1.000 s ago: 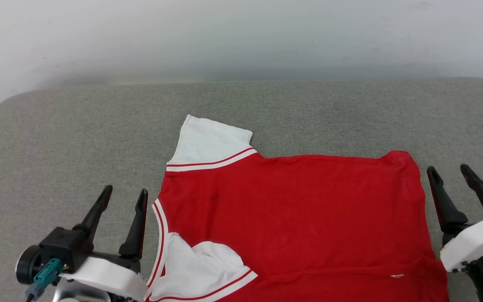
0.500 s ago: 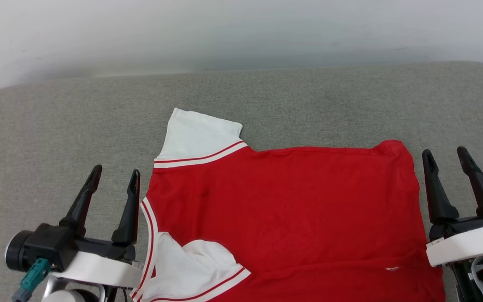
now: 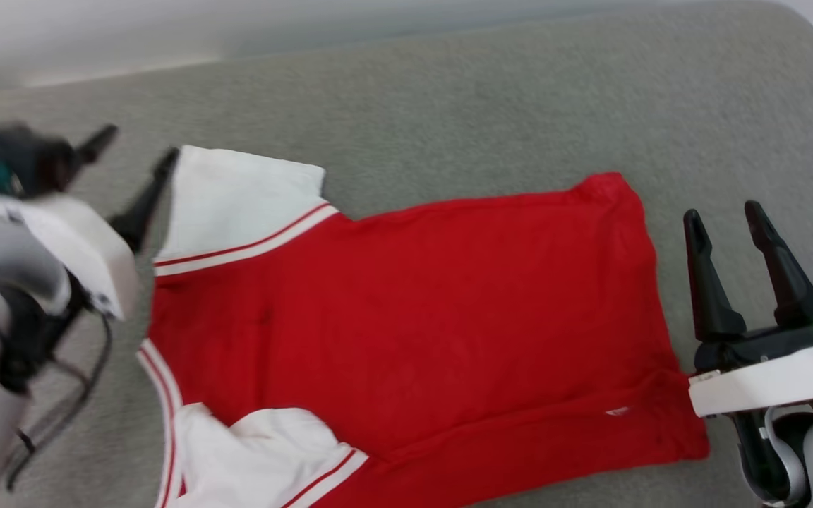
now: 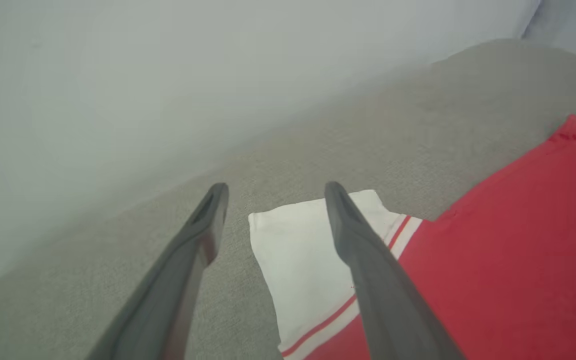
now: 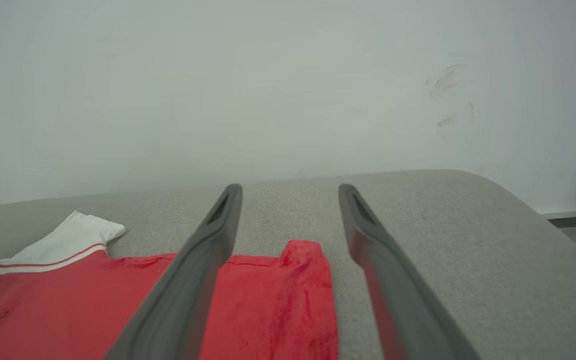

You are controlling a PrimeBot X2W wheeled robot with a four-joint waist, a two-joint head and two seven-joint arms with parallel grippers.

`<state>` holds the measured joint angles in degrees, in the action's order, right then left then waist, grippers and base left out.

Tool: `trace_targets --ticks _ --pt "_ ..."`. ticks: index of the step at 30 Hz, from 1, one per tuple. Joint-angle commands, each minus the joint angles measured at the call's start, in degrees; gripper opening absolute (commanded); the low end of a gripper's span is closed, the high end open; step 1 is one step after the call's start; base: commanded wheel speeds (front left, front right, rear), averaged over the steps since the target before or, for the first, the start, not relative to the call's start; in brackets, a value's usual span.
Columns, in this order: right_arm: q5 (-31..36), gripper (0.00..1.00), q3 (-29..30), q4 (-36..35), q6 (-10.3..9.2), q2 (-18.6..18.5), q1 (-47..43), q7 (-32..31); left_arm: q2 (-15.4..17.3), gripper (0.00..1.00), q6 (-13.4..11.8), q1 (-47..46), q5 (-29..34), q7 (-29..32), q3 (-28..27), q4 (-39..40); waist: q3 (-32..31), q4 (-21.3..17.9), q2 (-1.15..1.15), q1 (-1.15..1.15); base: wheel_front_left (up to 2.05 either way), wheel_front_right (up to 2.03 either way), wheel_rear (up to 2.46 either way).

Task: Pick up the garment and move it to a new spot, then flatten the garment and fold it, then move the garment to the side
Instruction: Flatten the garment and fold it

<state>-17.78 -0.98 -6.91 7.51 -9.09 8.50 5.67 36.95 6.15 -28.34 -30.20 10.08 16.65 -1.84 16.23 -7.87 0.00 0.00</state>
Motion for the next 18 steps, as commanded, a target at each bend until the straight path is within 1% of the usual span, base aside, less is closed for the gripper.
trace_targets --ticks 1,5,8,13,18 --pt "0.22 1.00 -0.53 0.43 -0.04 0.55 1.37 0.65 1.42 1.00 0.39 -3.44 -2.24 5.16 0.40 -2.06 3.86 -4.05 0.00 0.00 0.00 0.00 0.00" --pt "-0.30 1.00 -1.84 2.01 -0.04 1.25 2.26 2.04 5.29 1.00 0.96 -11.49 -8.29 20.79 1.62 -8.19 6.10 -7.14 0.00 0.00 0.00 0.00 0.00" --pt "-0.65 1.00 -3.04 3.10 -0.04 1.81 2.87 2.99 7.53 1.00 0.87 -16.06 -11.53 30.69 1.69 -11.81 7.68 -9.22 0.00 0.00 0.00 0.00 0.00" --pt "-1.02 1.00 -5.60 4.66 -0.04 2.43 3.79 4.59 9.69 1.00 -1.24 -20.86 -14.54 41.12 0.92 -15.62 10.32 -12.26 0.00 0.00 0.00 0.00 0.00" --pt "-1.33 1.00 -7.02 5.90 -0.04 3.07 4.68 5.86 11.80 1.00 -2.72 -22.91 -15.27 47.41 1.26 -17.67 12.62 -14.35 0.00 0.00 0.00 0.00 0.00"
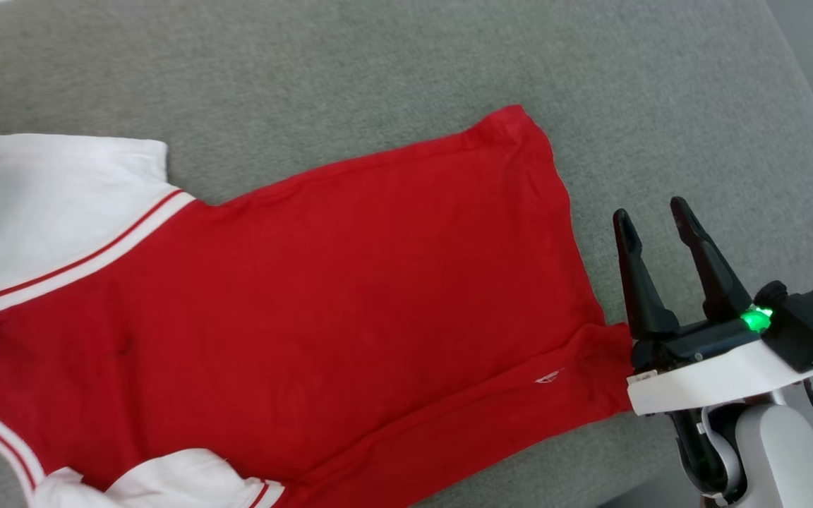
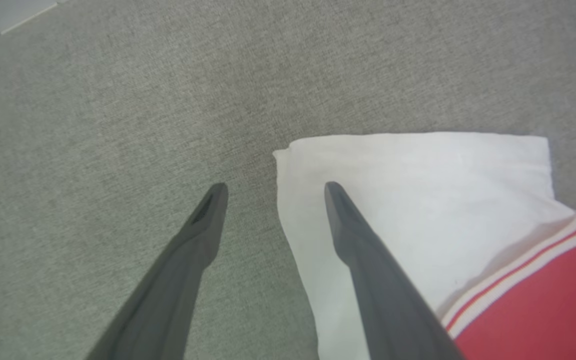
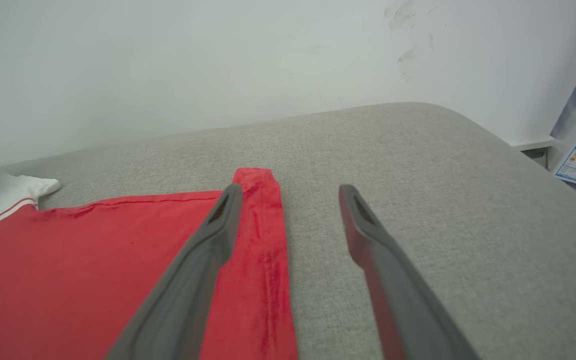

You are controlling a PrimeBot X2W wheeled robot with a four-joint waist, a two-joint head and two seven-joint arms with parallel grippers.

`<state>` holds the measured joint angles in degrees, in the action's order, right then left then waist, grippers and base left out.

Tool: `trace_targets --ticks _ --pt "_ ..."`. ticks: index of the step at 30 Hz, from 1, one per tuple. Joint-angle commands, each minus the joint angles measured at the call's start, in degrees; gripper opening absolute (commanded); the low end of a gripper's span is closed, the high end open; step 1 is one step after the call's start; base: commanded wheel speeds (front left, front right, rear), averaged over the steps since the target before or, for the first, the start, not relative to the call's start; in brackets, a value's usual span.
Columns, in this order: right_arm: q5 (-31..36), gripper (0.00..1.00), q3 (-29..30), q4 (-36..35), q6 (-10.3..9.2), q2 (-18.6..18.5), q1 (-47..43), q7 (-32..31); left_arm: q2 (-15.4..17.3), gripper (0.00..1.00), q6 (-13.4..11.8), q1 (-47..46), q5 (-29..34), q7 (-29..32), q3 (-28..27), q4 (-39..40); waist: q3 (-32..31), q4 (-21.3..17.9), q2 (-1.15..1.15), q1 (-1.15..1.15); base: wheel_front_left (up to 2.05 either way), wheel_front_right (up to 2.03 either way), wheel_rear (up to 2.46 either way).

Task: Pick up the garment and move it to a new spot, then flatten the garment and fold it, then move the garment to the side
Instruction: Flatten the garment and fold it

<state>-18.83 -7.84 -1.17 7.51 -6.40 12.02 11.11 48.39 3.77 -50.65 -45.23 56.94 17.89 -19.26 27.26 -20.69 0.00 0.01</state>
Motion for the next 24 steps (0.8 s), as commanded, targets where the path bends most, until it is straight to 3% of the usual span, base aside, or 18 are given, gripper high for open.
trace_targets --ticks 1,11,12,13,14,15,24 --pt "-0.33 1.00 -0.36 0.43 -0.04 0.48 1.11 0.61 0.64 1.00 -0.37 -0.81 -0.31 1.23 0.10 -0.51 1.95 -1.83 0.00 -0.01 0.00 0.00 0.00" --pt "-0.40 1.00 -1.01 2.36 -0.04 1.11 1.44 2.04 1.28 1.00 0.11 1.07 -1.78 6.41 1.93 -2.60 3.50 -3.06 0.00 -0.01 0.00 0.00 0.00" --pt "-0.37 1.00 -0.93 2.49 -0.04 1.14 1.48 2.08 1.16 0.87 0.16 1.46 -2.15 6.98 2.14 -2.67 3.51 -3.02 0.00 -0.01 0.00 0.00 0.00" --pt "-0.28 1.00 -0.85 2.59 -0.04 1.17 1.49 2.13 1.07 0.46 0.24 1.72 -2.32 7.36 2.30 -2.57 3.50 -2.95 0.00 -0.01 0.00 0.00 0.00" --pt "-0.20 1.00 -0.75 2.68 -0.04 1.18 1.48 2.18 0.95 0.13 0.30 1.84 -2.55 7.34 2.33 -2.45 3.47 -2.85 0.00 -0.01 0.00 0.00 0.00" --pt "-0.10 1.00 -0.69 2.79 -0.04 1.18 1.49 2.21 0.72 0.00 0.27 1.84 -2.68 6.88 2.16 -2.33 3.41 -2.74 0.00 -0.01 0.00 0.00 0.00" --pt "0.79 1.00 0.20 2.80 -0.04 -0.42 1.66 0.02 -1.87 0.00 1.75 -0.07 -1.80 -2.79 1.12 -2.12 -0.24 0.20 0.00 -0.01 0.00 0.00 0.00"
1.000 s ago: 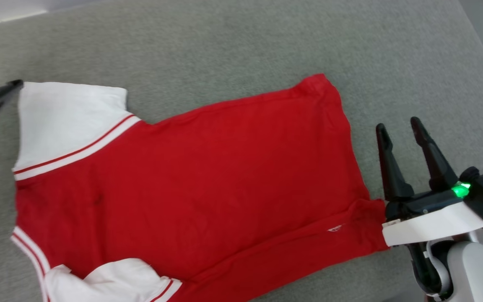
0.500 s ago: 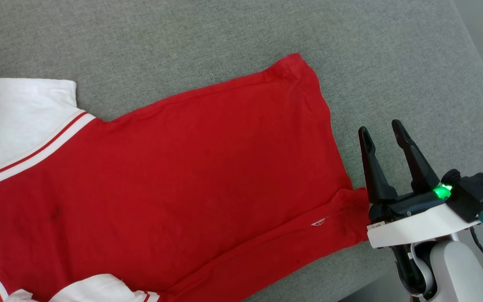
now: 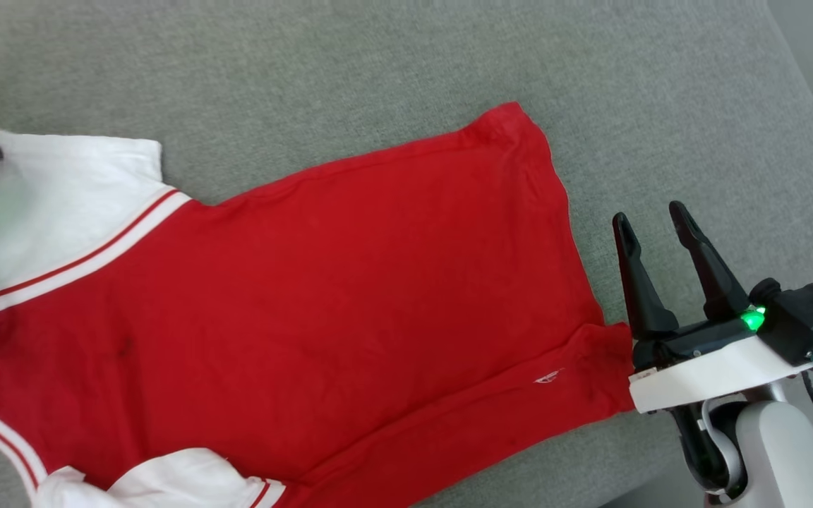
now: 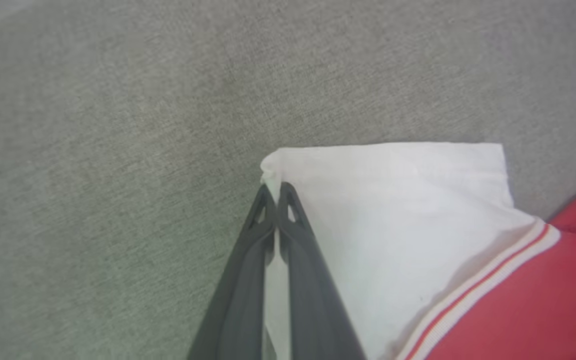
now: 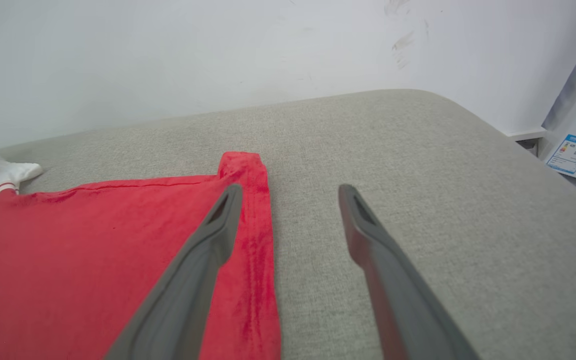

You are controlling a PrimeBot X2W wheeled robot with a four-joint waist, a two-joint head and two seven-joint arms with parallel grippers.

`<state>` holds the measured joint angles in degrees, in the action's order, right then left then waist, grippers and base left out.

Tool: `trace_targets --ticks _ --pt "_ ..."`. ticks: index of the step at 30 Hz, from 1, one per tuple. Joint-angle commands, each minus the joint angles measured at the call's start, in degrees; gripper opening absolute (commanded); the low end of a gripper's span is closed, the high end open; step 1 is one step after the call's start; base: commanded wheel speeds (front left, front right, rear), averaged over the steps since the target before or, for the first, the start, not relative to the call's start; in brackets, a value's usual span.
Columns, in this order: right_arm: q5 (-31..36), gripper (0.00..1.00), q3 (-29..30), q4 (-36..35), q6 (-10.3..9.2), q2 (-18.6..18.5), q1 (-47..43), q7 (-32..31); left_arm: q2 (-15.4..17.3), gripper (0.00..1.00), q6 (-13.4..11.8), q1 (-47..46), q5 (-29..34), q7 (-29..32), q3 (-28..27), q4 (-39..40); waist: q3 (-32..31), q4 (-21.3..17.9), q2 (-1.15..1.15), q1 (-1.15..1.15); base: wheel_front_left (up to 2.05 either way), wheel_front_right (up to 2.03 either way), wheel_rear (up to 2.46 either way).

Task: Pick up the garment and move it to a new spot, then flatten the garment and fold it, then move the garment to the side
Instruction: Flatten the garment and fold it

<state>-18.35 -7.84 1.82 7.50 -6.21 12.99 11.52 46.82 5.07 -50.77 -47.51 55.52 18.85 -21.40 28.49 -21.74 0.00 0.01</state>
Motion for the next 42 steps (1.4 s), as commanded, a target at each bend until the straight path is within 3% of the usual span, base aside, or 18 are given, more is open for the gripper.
trace_targets --ticks 1,11,15,21,28,34,42 --pt "0.34 1.00 0.26 -0.27 -0.03 -1.05 0.62 -0.95 -0.72 0.00 0.79 0.00 0.39 -2.60 0.36 0.05 -2.21 1.83 0.00 -0.01 0.00 0.00 0.00" --pt "-0.01 1.00 0.94 -2.38 -0.03 -7.65 0.85 -12.96 -3.23 0.00 2.35 1.35 -1.16 -12.98 5.09 6.78 -8.17 8.76 0.00 -0.01 0.00 0.00 0.00" --pt "-2.17 1.00 1.13 -3.37 -0.03 -11.73 3.00 -22.73 -2.64 0.00 2.36 2.81 -4.69 -15.43 7.10 13.61 -9.41 11.65 0.00 -0.01 0.00 0.00 0.00" --pt "-3.12 1.00 0.32 -3.04 -0.02 -16.71 8.63 -40.68 0.10 0.00 2.37 5.96 -5.08 -17.39 8.94 23.89 -9.29 15.35 0.00 -0.01 0.00 0.00 0.00" --pt "-2.39 1.00 -0.13 1.93 -0.02 -19.57 17.65 -55.49 1.73 0.00 2.24 8.95 -4.89 -19.98 8.08 32.79 -6.83 19.58 0.00 -0.01 0.00 0.00 0.00" --pt "-0.67 1.00 -2.52 7.49 -0.03 -21.29 22.94 -60.79 1.14 0.00 2.19 9.89 -3.85 -21.65 8.88 37.79 -3.95 23.34 0.00 -0.01 0.00 0.00 0.00" --pt "0.61 1.00 -8.05 13.87 -0.02 -23.34 25.52 -62.59 -0.74 0.00 2.27 8.79 -2.19 -23.32 11.23 41.40 -1.16 26.71 0.00 -0.01 0.00 0.00 0.00"
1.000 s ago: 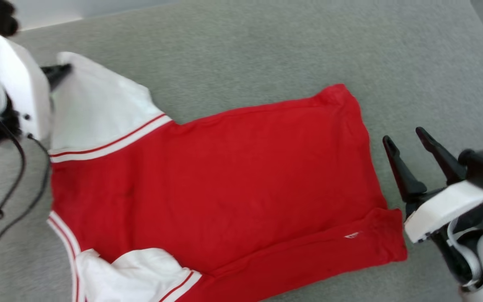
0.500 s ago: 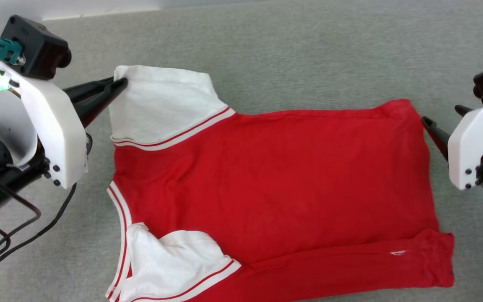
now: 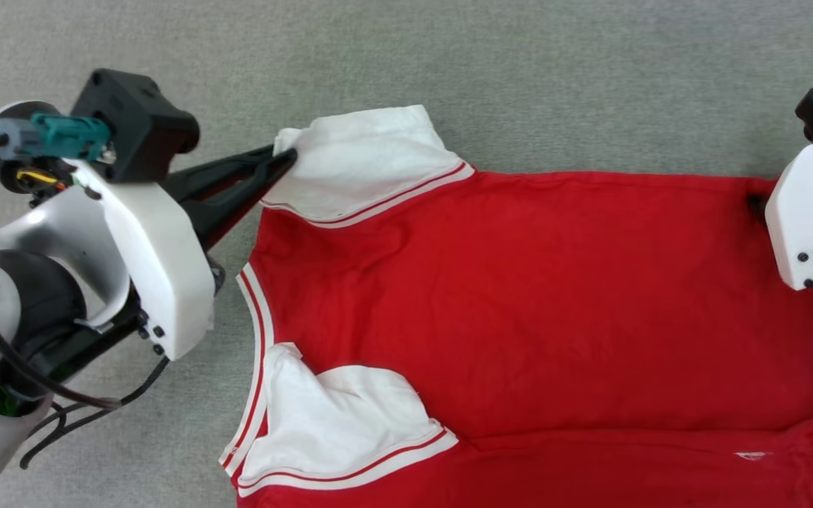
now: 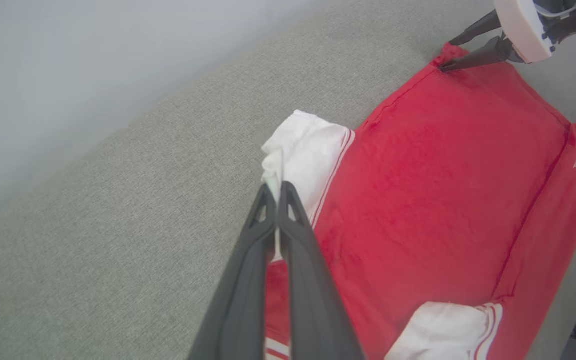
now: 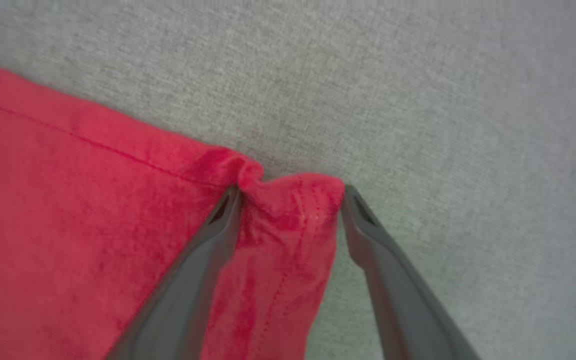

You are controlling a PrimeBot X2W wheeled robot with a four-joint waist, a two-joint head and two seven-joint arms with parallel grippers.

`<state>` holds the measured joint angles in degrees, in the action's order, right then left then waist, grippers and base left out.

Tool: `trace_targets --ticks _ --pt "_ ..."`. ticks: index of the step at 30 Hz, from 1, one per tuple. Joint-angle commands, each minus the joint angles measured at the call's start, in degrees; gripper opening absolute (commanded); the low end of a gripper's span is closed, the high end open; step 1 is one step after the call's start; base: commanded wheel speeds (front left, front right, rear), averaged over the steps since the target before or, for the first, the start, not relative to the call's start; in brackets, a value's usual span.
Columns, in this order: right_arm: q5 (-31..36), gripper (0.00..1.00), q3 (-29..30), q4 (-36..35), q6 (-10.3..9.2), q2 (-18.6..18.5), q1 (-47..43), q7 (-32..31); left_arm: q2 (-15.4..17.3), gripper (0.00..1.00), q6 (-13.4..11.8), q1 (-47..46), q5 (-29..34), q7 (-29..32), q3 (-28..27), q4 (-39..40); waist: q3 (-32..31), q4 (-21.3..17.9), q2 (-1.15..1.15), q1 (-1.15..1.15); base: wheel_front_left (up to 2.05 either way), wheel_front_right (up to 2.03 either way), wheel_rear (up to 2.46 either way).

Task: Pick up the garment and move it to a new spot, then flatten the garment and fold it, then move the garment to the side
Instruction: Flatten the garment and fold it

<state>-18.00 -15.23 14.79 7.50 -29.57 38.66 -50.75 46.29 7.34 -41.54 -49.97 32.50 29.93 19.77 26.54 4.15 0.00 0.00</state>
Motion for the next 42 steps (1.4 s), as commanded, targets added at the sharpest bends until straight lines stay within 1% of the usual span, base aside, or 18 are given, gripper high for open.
trace_targets --ticks 1,5,6,7,8,10,12,19,24,28,34,38,42 --pt "0.20 1.00 -1.56 1.59 -0.02 -0.15 -0.16 -0.33 -0.45 0.00 0.01 -0.52 0.40 -0.47 0.38 0.43 0.98 1.07 0.00 0.00 0.00 0.00 0.00" --pt "-1.25 1.00 -5.56 4.70 0.06 -0.96 -1.76 -2.28 -0.95 0.00 0.04 -0.47 0.59 -1.15 1.20 0.61 1.44 1.81 0.00 0.00 0.00 0.00 0.00" --pt "-2.06 0.97 -6.41 5.25 0.08 -1.09 -2.22 -2.85 -0.99 0.00 0.04 -0.41 0.66 -1.34 1.35 0.45 1.49 1.93 0.00 0.00 0.00 0.00 0.00" --pt "-2.81 0.46 -7.11 5.74 0.10 -1.20 -2.69 -3.27 -1.01 0.00 0.05 -0.30 0.76 -1.54 1.46 0.20 1.46 2.02 0.00 0.00 0.00 0.00 0.00" --pt "-3.45 0.00 -7.61 6.12 0.12 -1.40 -3.03 -3.57 -0.99 0.00 0.03 -0.16 0.87 -1.82 1.57 -0.10 1.35 2.05 0.00 0.00 0.00 0.00 0.00" --pt "-4.08 0.00 -7.84 6.60 0.11 -1.89 -3.24 -3.16 -1.04 0.00 0.03 0.24 0.80 -2.31 1.73 -0.72 1.03 2.00 0.00 0.00 0.00 0.00 0.00" --pt "-4.35 0.00 -6.98 6.95 0.05 -2.34 -2.82 -1.44 -1.05 0.00 0.03 0.80 0.91 -2.74 1.83 -1.38 0.43 1.80 0.00 0.00 0.00 0.00 0.00" --pt "-5.28 0.00 -2.98 7.17 -0.04 -0.83 -1.43 6.06 -0.51 0.00 -1.36 3.87 0.94 -4.89 1.27 -3.66 -3.45 0.53 0.00 0.00 0.00 0.00 0.00" --pt "-7.24 0.00 0.27 5.36 -0.03 0.41 -3.47 10.41 0.27 0.00 -3.02 7.64 0.16 -6.27 0.72 -3.72 -7.63 -0.18 0.00 0.00 0.00 0.00 0.00" --pt "-8.66 0.00 2.82 2.69 -0.03 0.80 -7.81 12.70 1.19 0.00 -4.11 11.33 -0.73 -7.23 0.55 -2.89 -10.81 -0.50 0.00 0.00 0.00 0.00 0.00" --pt "-10.62 0.00 7.89 -3.30 -0.03 2.16 -16.48 15.14 2.74 0.00 -6.55 17.90 -2.10 -9.19 -0.05 -1.11 -14.30 -0.47 0.00 0.00 0.00 0.00 0.00" --pt "-11.23 0.00 11.11 -7.40 -0.03 3.04 -23.22 15.78 3.77 0.00 -7.91 22.86 -2.85 -10.60 0.01 0.05 -15.78 -0.29 0.00 0.00 0.00 0.00 0.00" --pt "-12.26 0.00 13.10 -10.91 -0.03 3.94 -29.81 15.51 4.51 0.00 -9.46 27.86 -4.07 -11.97 0.15 1.15 -16.71 -0.30 0.00 0.00 0.00 0.00 0.00"
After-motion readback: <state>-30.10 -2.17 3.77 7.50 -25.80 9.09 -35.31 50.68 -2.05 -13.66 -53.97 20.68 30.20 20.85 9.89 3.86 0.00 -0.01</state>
